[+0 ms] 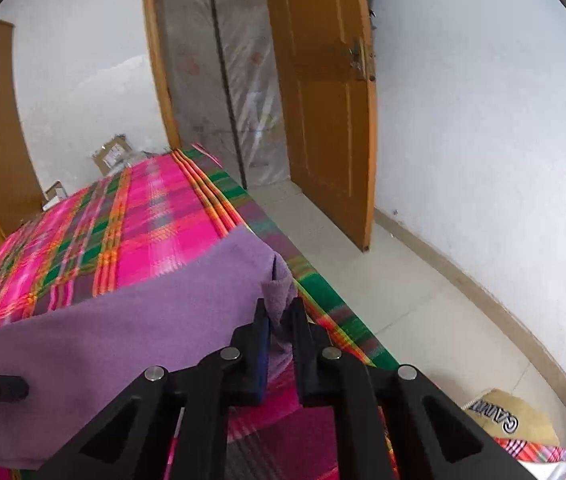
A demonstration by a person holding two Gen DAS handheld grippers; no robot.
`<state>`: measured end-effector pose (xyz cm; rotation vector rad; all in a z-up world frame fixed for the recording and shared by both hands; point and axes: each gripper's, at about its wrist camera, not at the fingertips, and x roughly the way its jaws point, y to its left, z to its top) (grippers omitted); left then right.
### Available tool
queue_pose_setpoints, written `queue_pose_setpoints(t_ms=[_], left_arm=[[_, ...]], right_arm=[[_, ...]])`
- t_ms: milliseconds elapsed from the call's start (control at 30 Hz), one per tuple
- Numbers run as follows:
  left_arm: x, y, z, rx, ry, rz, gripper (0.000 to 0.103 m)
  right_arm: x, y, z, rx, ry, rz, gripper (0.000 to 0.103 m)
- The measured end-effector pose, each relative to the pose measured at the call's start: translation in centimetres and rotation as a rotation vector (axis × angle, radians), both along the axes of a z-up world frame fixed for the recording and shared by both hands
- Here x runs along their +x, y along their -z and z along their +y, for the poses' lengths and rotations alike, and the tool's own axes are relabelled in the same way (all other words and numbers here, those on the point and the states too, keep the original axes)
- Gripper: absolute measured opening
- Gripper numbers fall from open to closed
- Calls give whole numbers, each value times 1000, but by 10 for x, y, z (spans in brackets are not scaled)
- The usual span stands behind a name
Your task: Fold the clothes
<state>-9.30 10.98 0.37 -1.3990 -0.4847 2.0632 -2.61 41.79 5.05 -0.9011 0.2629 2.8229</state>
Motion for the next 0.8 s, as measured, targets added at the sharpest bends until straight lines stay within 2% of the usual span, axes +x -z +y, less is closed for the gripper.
queue_pose_setpoints(t_ms=[200,367,567,700,800], left_arm=[[-3,-1,2,6,0,-5,26],[-12,-5,7,32,4,-9,26],[-23,-9,14,88,3,-9,26],[-30,-8,12,165,-9,-31,26],[-35,-5,9,214,-16,-45,26]], right_arm=[[5,-19,-26,54,-104,81,10],[10,-24,-53,116,-198,111,10],[15,-25,-82,165,-274,125,10],[24,-22,-101,220,-314,131,10],[27,-17,-112,222,-356,120,10]])
